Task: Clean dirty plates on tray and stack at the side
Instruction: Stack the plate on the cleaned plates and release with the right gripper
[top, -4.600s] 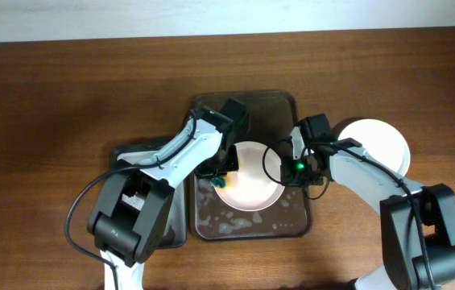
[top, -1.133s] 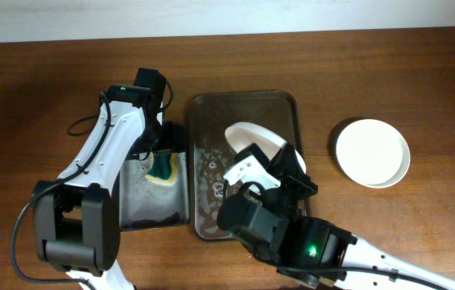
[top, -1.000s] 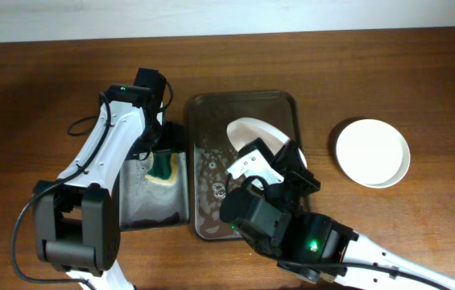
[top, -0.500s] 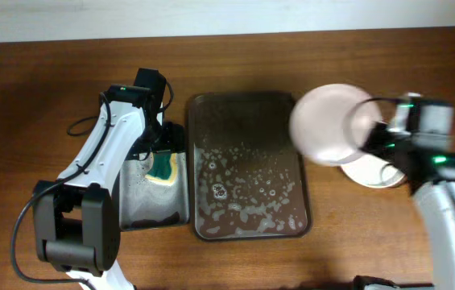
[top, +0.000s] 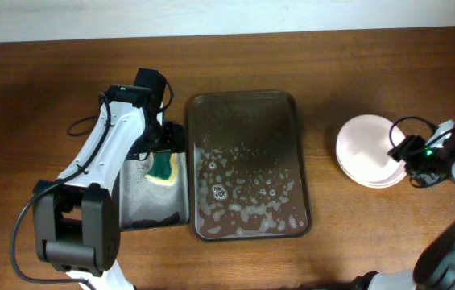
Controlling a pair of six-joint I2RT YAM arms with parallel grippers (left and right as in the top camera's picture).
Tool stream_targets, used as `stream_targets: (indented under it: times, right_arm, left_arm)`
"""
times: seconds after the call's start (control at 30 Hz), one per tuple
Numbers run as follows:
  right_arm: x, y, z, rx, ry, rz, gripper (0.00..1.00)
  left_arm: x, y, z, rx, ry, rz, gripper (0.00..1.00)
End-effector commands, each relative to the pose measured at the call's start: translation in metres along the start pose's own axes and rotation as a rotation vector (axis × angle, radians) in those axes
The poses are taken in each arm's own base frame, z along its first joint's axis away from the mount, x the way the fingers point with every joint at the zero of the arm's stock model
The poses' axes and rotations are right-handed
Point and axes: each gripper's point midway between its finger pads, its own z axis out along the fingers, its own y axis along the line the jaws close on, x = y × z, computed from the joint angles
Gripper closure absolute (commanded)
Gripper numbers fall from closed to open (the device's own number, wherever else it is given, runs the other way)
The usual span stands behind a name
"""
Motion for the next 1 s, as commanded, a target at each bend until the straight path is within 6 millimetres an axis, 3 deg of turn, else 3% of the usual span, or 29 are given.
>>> stream_targets:
  times: [0.0,0.03,0.07,0.13,0.17,0.23,0.3,0.33,0.4,0.5,0.67,0.8,0.87,0.97]
  right_arm:
    - [-0.017,0.058,-0.098,-0.118,-0.257,-0.141,0.36]
    - [-0.005,0.080,-0.125,-0.165,-0.316,-0.203,0.36]
    - [0.020,0.112,-0.156,-0.246,-0.367,-0.300,0.36]
    - [0.065,0.153,-0.192,-0.368,-0.415,-0.503,0.36]
    - [0.104,0.178,-0.220,-0.453,-0.465,-0.680,0.36]
    - [0.145,0.193,-0.253,-0.562,-0.529,-0.822,0.31]
    - [0.173,0.194,-0.276,-0.639,-0.564,-0.892,0.01]
    - [0.183,0.192,-0.282,-0.662,-0.571,-0.911,0.01]
    - [0.199,0.179,-0.280,-0.656,-0.529,-0.913,0.01]
    - [0.204,0.162,-0.263,-0.581,-0.450,-0.882,0.01]
    - [0.174,0.145,-0.258,-0.396,-0.554,-0.832,0.01]
    - [0.159,0.153,-0.263,-0.333,-0.710,-1.037,0.01]
    - [0.153,0.150,-0.252,-0.321,-0.776,-1.029,0.01]
    - [0.156,0.137,-0.212,-0.351,-0.892,-1.019,0.01]
  left_arm:
    - [0.002,0.001,0.001,0.002,0.006,0.002,0.00]
    - [0.002,0.001,0.001,0.002,0.006,0.002,0.01]
    - [0.002,0.001,0.001,0.002,0.006,0.002,0.01]
    - [0.002,0.001,0.001,0.002,0.006,0.002,0.01]
    - [0.002,0.001,0.001,0.002,0.006,0.002,0.01]
    - [0.002,0.001,0.001,0.002,0.006,0.002,0.00]
    - [0.002,0.001,0.001,0.002,0.006,0.002,0.01]
    - [0.002,0.001,0.001,0.002,0.006,0.002,0.00]
    - [0.002,0.001,0.001,0.002,0.006,0.002,0.01]
    - [0.002,0.001,0.001,0.002,0.006,0.002,0.01]
    - [0.002,0.001,0.001,0.002,0.006,0.002,0.01]
    - [0.002,0.001,0.001,0.002,0.006,0.002,0.01]
    - [0.002,0.001,0.001,0.002,0.006,0.002,0.01]
    - [0.002,0.001,0.001,0.002,0.006,0.002,0.00]
